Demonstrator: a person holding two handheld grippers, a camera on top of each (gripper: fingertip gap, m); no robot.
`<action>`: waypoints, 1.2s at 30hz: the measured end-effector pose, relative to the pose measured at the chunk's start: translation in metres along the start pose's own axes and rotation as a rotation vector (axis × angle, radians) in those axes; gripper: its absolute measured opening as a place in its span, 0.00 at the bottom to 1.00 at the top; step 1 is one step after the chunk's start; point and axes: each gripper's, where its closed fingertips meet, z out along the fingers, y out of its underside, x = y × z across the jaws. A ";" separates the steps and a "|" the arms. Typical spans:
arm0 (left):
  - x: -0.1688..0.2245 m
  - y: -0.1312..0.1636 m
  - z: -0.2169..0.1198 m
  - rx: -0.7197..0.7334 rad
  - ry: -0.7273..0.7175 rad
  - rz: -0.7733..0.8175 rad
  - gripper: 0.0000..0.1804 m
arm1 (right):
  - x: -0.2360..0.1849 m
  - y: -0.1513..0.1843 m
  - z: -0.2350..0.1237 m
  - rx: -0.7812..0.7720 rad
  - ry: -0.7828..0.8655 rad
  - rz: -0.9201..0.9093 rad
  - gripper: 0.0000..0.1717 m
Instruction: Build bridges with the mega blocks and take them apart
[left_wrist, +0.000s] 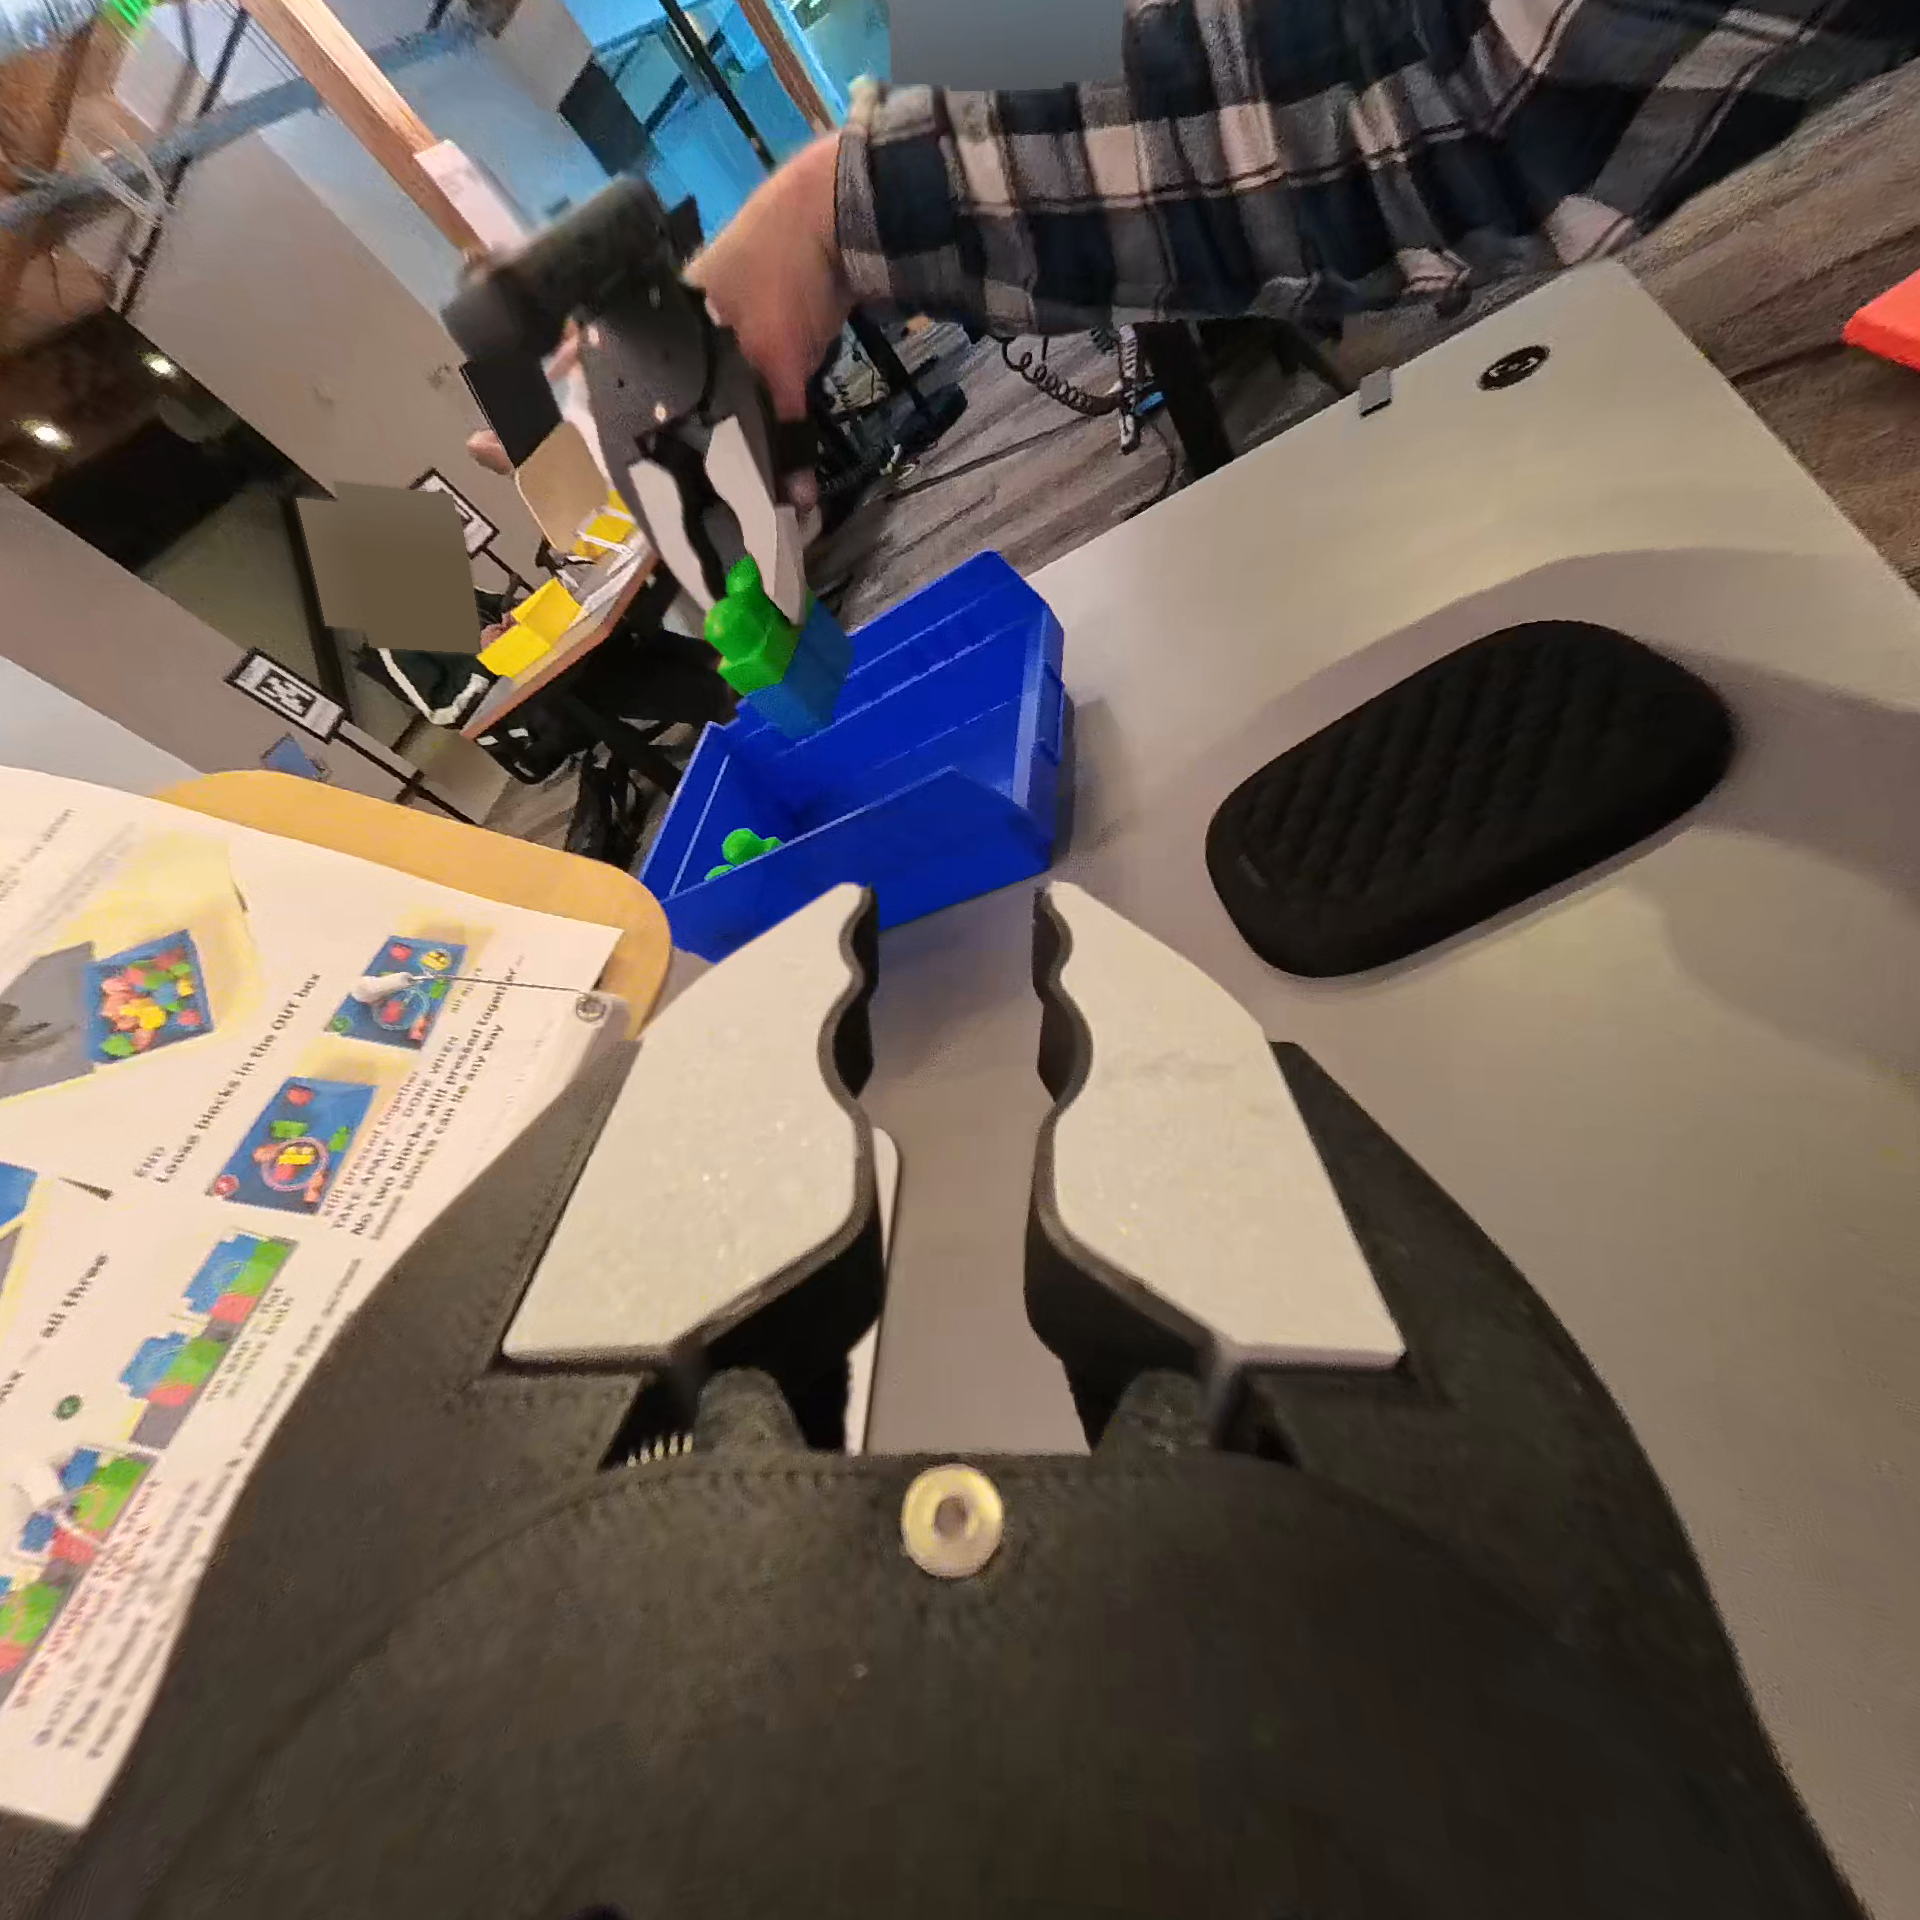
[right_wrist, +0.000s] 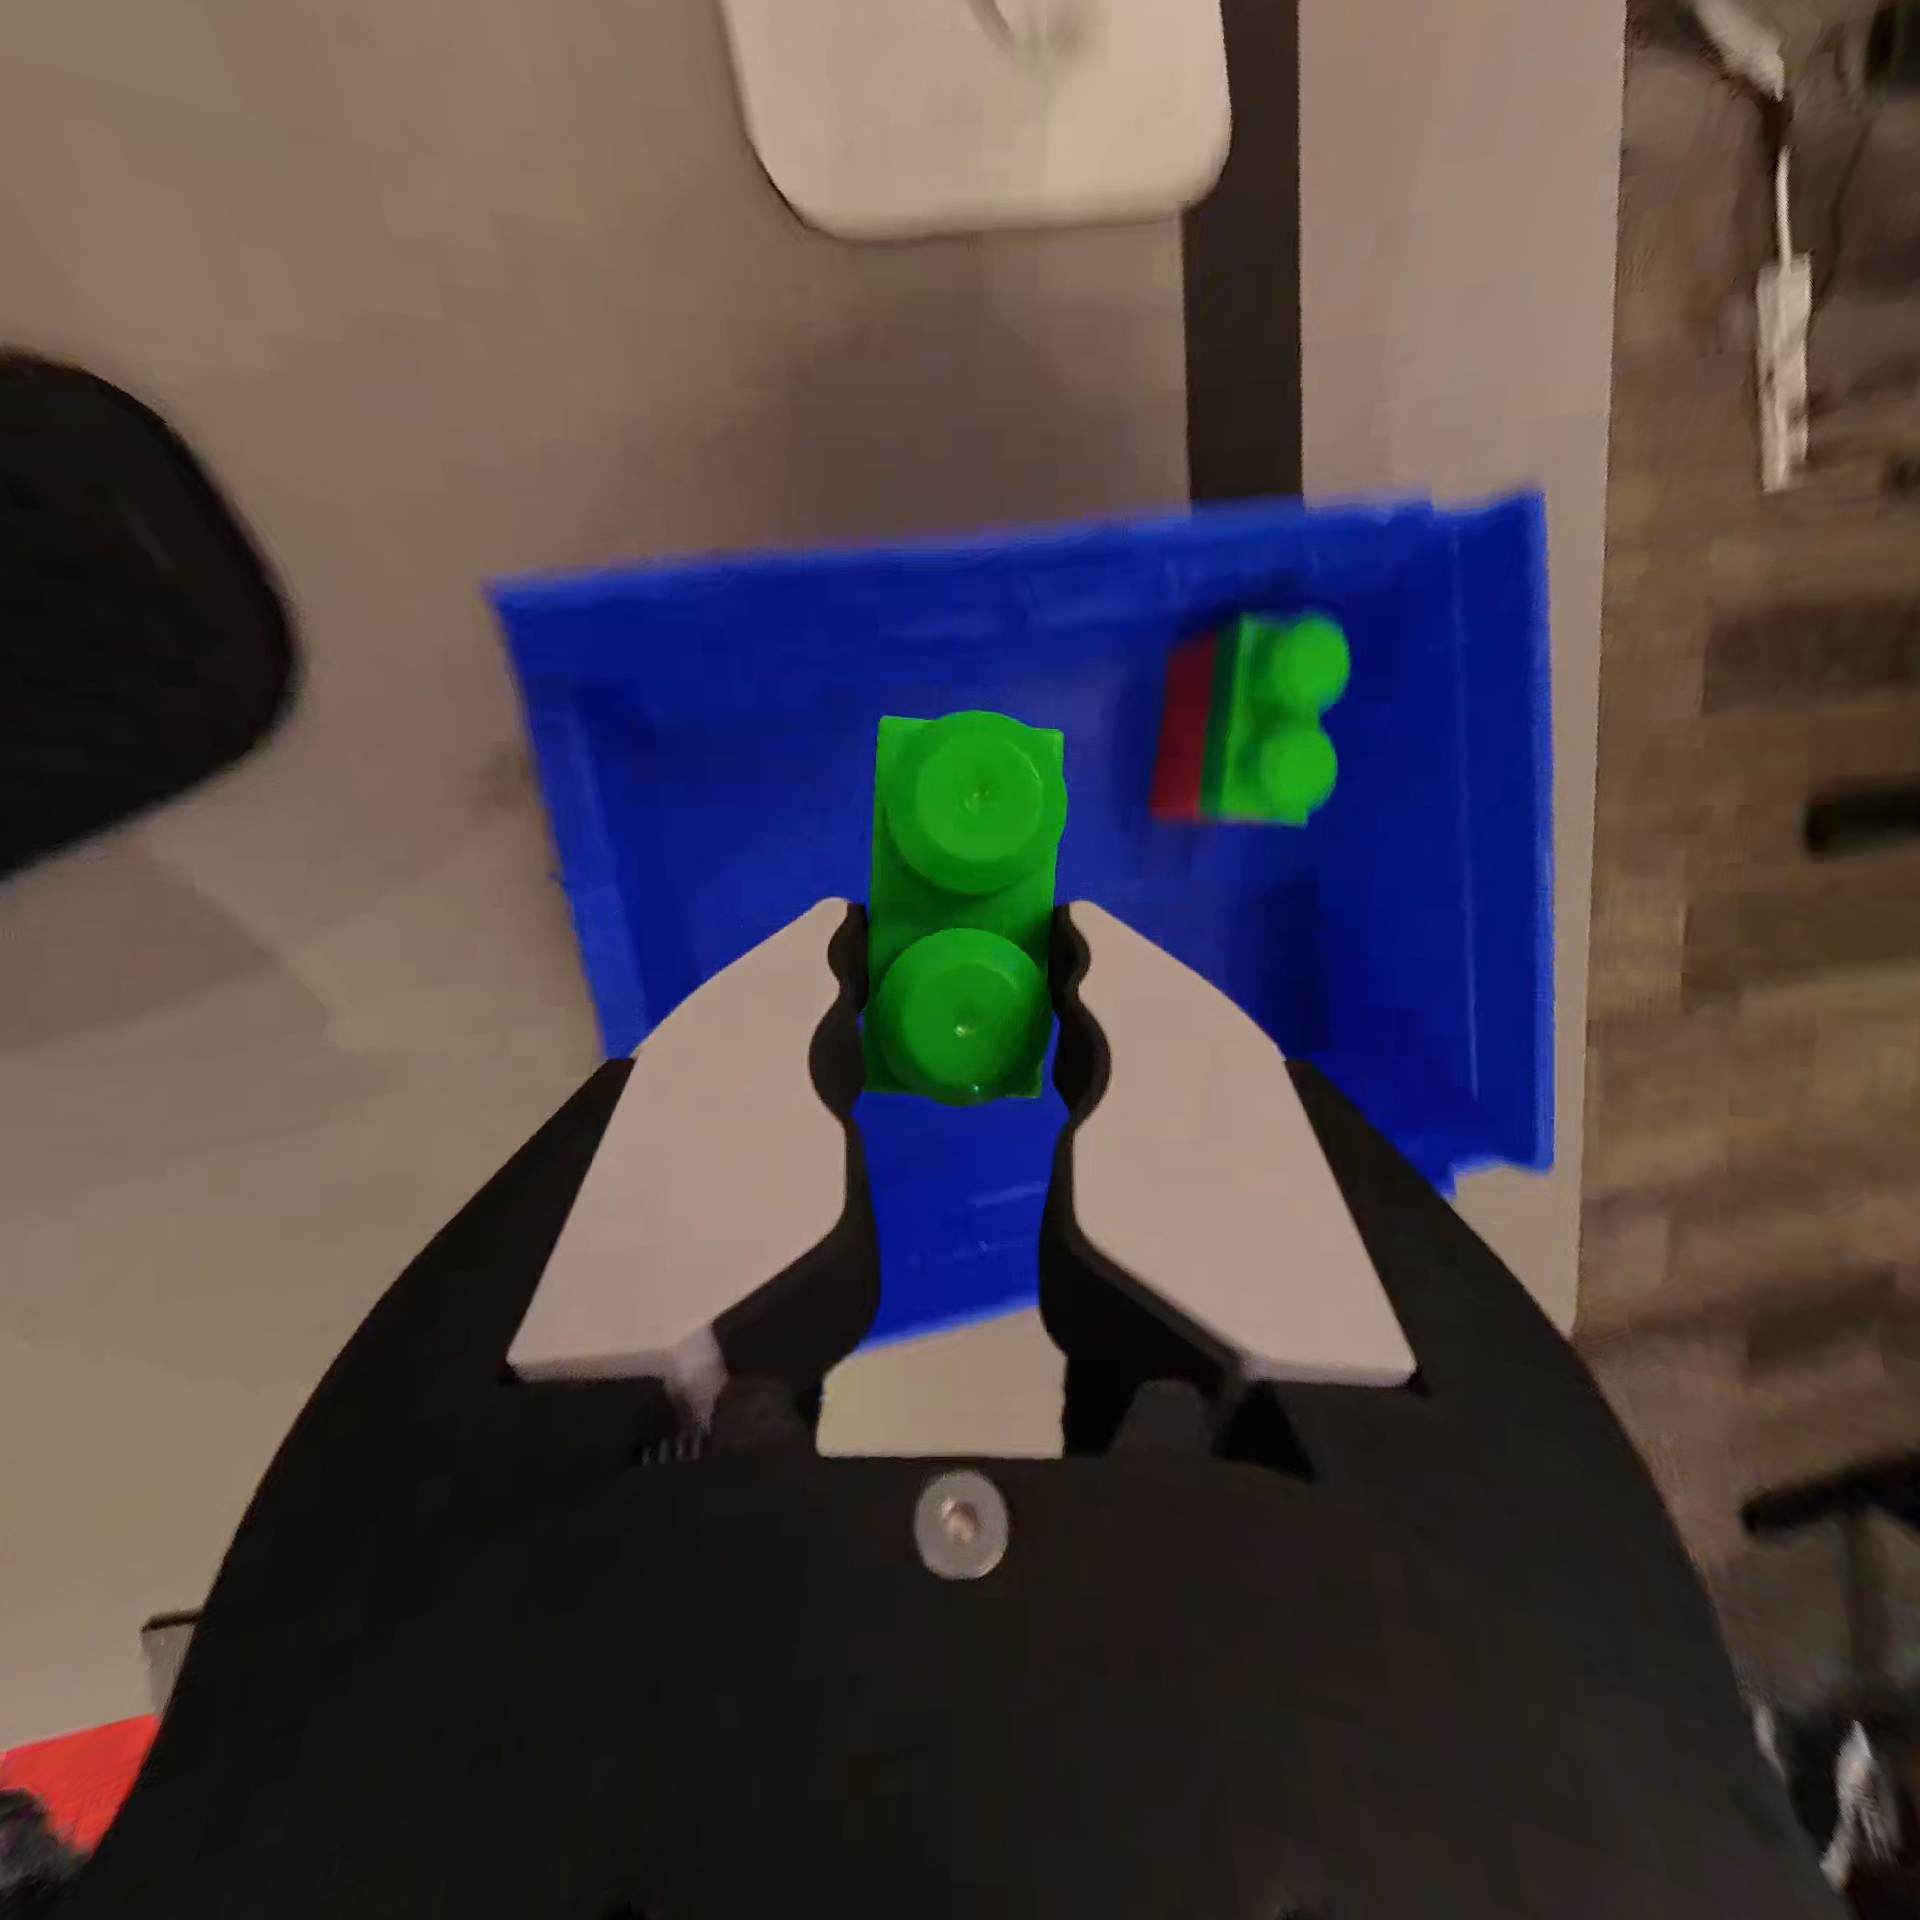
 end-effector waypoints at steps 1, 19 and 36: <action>0.001 0.002 0.001 -0.004 0.008 -0.009 0.14 | 0.011 0.017 0.010 -0.047 0.022 0.023 0.20; -0.001 0.036 -0.004 -0.096 0.027 -0.055 0.13 | 0.108 0.102 0.113 -0.398 0.096 0.112 0.20; -0.107 0.218 -0.177 -0.756 -0.214 -0.253 0.26 | 0.032 -0.013 -0.007 -0.219 0.583 -0.062 0.27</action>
